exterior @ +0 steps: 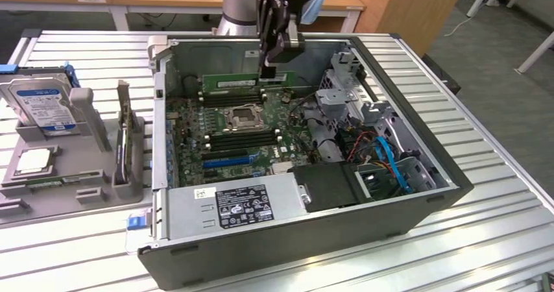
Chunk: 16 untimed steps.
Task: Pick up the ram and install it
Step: 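Pick up the ram and move it above insertion slot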
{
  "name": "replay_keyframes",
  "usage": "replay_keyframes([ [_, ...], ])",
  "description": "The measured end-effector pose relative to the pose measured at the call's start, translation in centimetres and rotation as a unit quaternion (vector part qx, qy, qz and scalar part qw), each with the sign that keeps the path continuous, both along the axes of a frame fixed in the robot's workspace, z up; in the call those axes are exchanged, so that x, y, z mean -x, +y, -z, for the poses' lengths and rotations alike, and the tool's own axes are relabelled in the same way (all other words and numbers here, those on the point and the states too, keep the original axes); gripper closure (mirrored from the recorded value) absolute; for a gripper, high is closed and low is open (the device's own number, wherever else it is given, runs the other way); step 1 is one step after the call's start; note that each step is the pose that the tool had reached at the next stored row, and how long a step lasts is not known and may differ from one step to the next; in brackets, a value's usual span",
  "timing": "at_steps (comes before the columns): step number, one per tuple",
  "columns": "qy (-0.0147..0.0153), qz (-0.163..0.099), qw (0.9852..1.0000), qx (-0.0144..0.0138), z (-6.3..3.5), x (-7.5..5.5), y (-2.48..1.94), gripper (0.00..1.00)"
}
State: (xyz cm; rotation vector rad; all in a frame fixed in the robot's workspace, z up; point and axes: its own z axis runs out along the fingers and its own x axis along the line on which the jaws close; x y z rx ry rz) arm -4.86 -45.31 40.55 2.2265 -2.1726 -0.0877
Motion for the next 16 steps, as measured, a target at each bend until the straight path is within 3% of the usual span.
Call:
replay_keyframes([
  [8,0.0000,0.000,1.0000,-0.0001,0.03,0.0,1.06,0.89],
  [16,0.0000,0.000,1.0000,0.0000,0.07,0.0,2.48,0.89],
])
